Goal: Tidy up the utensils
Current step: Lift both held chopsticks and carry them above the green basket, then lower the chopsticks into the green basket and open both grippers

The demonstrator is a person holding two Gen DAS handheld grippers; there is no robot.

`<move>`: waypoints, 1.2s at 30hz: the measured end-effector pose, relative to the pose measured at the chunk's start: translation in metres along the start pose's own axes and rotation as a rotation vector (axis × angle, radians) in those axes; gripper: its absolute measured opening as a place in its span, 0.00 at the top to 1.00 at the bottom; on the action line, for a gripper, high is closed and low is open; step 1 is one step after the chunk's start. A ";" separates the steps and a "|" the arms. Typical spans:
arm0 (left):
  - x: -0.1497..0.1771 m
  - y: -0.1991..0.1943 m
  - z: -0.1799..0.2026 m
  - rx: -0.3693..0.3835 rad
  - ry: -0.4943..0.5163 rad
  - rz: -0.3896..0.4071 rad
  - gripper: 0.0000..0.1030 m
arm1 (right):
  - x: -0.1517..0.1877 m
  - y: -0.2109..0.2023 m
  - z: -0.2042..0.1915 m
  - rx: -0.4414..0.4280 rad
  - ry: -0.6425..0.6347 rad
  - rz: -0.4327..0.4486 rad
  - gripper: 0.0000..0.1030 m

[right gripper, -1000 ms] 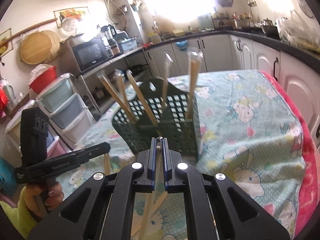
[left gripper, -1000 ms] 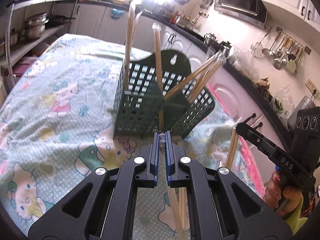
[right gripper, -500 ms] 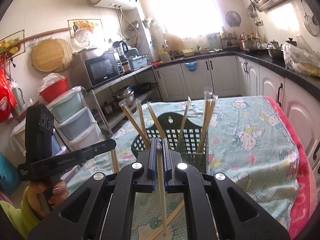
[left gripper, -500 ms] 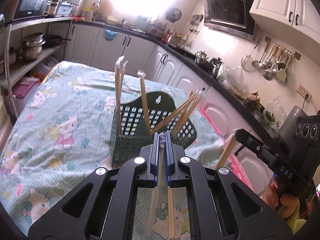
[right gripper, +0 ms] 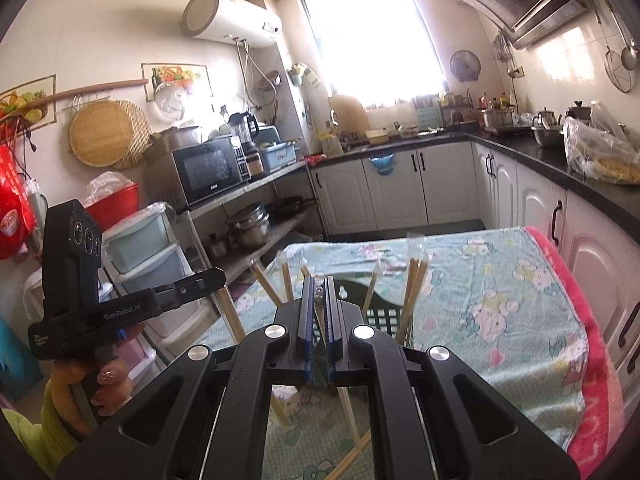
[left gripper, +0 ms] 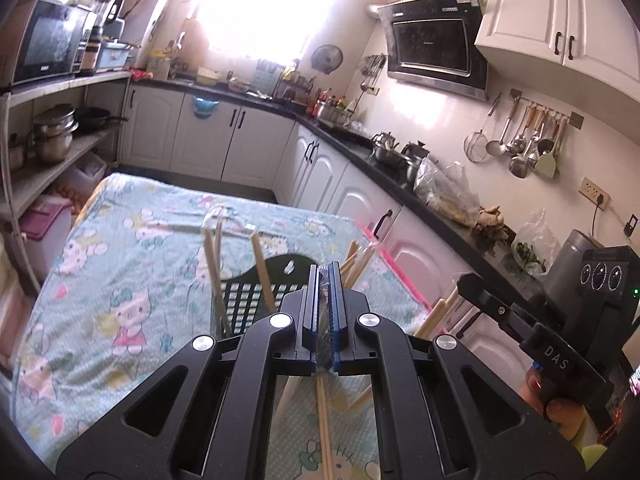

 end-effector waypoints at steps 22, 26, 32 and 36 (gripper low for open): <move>-0.081 -0.005 0.008 -0.049 0.056 0.131 0.98 | -0.075 -0.008 -0.019 -0.029 -0.041 0.141 0.98; -0.093 -0.003 0.003 -0.068 0.055 0.143 0.98 | -0.093 -0.006 -0.025 -0.034 -0.055 0.169 0.98; -0.108 0.003 -0.009 -0.119 0.059 0.162 0.98 | -0.111 0.005 -0.019 -0.015 -0.049 0.201 0.98; -0.107 0.011 -0.017 -0.137 0.050 0.158 0.98 | -0.112 0.014 -0.009 -0.010 -0.034 0.206 0.98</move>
Point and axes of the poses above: each gripper's, at about its wrist camera, not at the fingertips, and y roughly the way its jaws point, z to its right, x to its underside, the point moved 7 cm from there along y, roughly the way its jaws point, and after that the axes turned 8 degrees about y, right-handed, at the moved point
